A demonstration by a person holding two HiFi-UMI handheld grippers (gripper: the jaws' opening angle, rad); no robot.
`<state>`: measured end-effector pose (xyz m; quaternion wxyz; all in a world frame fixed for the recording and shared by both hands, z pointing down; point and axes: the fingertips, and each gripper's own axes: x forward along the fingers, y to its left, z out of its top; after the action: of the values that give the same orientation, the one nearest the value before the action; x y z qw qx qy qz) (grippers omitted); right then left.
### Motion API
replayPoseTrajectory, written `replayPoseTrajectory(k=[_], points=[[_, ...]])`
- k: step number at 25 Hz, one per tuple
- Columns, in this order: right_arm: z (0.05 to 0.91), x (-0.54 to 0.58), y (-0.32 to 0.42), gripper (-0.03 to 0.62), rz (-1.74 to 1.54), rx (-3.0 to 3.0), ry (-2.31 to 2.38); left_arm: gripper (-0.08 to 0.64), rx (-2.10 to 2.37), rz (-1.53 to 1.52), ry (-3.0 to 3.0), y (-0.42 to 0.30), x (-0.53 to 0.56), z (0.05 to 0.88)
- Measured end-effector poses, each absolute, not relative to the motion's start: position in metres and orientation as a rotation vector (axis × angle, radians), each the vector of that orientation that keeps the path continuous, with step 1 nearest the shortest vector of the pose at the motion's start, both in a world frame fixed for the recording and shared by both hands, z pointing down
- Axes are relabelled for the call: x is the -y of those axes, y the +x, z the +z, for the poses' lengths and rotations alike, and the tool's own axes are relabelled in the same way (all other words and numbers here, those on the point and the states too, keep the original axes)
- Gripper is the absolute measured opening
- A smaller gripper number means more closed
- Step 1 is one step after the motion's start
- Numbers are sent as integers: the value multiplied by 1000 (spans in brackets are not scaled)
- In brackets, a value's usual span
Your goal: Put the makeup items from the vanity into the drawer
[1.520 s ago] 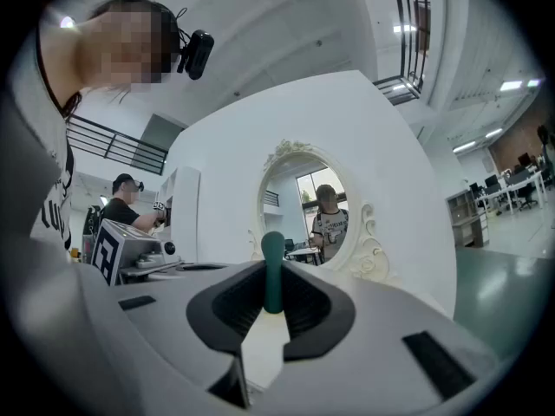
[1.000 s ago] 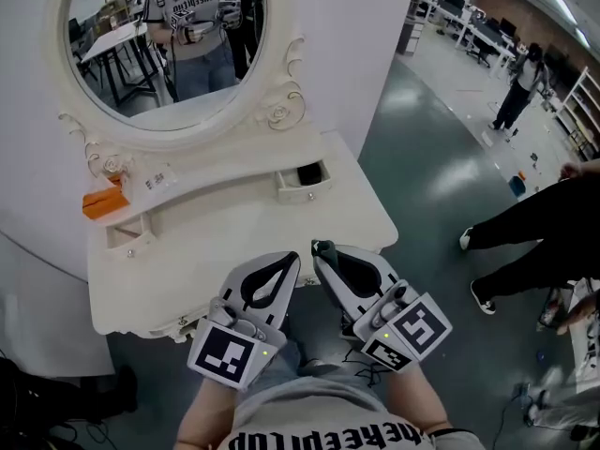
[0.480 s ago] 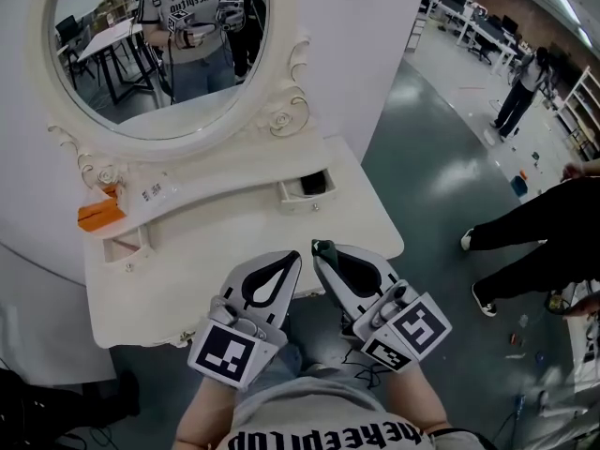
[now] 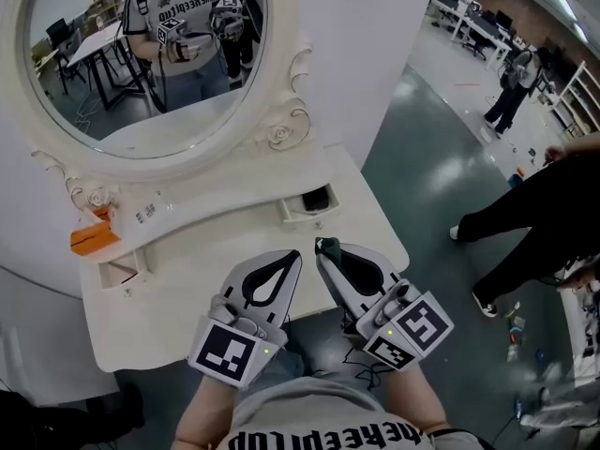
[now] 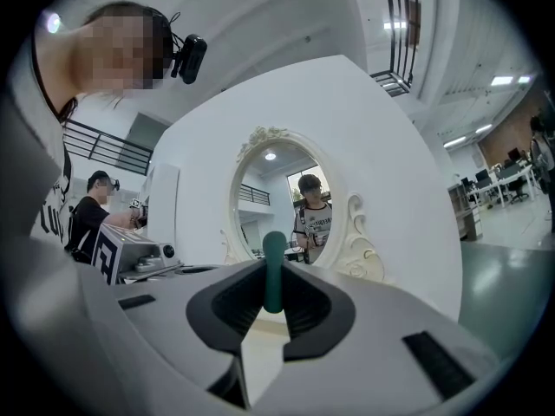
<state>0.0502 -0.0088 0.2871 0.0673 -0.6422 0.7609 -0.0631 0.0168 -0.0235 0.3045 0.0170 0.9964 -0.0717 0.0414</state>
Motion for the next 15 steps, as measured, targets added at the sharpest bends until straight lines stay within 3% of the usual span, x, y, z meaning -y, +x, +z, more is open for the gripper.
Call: replayPoseTrajectory(k=[15], points=[[300, 54, 69, 67, -223, -2225, -2010, 15, 140, 162, 3071, 30, 70, 321]])
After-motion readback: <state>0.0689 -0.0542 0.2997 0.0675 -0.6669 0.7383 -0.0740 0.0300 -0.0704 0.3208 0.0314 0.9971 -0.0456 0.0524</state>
